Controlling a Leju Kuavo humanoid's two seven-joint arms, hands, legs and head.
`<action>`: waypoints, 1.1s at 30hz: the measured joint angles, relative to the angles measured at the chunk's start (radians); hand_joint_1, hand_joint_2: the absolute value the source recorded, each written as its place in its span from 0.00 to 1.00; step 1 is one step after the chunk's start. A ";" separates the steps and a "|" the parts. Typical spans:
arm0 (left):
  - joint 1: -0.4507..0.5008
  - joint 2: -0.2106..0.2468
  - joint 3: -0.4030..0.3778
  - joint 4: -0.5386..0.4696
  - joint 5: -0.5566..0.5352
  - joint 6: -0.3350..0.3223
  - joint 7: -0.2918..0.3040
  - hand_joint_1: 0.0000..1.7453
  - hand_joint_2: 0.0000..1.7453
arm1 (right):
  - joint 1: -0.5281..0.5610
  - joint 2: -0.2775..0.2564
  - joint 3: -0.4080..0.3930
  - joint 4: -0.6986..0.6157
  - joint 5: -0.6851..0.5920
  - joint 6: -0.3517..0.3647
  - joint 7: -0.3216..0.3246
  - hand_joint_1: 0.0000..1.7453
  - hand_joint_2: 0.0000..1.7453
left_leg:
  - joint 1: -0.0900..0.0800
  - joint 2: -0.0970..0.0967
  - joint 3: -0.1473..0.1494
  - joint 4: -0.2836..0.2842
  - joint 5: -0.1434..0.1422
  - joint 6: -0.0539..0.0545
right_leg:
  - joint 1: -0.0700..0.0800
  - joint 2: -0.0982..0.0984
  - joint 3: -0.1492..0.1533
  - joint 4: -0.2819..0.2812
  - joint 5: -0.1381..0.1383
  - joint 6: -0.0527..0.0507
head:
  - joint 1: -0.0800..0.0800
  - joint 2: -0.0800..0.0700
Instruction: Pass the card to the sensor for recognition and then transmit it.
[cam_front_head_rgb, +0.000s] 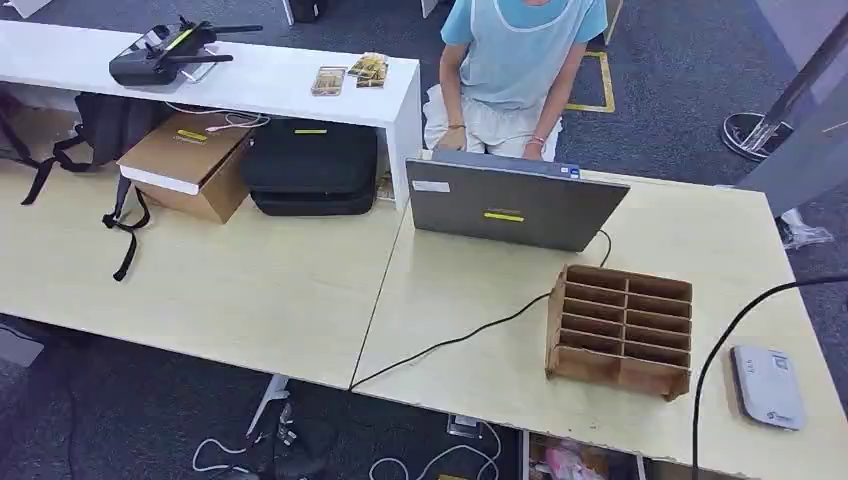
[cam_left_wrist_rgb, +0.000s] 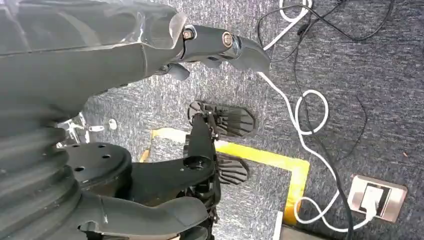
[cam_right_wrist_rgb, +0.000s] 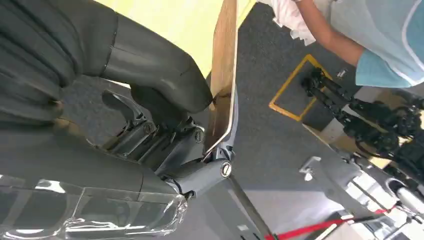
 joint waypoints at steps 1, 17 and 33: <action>0.002 0.001 0.000 0.000 0.002 0.000 0.000 0.00 1.00 | 0.000 -0.007 0.000 0.001 -0.022 0.012 0.012 1.00 1.00 | 0.000 0.000 0.000 0.000 0.000 0.000 | 0.000 0.000 0.000 0.000 0.000 0.000 | 0.000 0.000; 0.042 0.017 0.007 -0.001 0.010 0.006 0.000 0.00 1.00 | 0.182 -0.076 -0.081 -0.053 -0.279 -0.017 -0.029 1.00 1.00 | 0.000 0.000 0.000 0.000 -0.001 0.001 | 0.000 0.000 0.000 0.000 0.000 0.000 | 0.000 0.000; 0.059 0.029 0.052 -0.001 -0.002 0.004 0.000 0.00 1.00 | 0.570 -0.078 -0.300 -0.203 -0.287 -0.111 -0.067 1.00 1.00 | 0.001 -0.004 -0.002 -0.001 -0.001 0.001 | 0.001 -0.005 0.000 -0.001 -0.001 0.001 | 0.000 0.000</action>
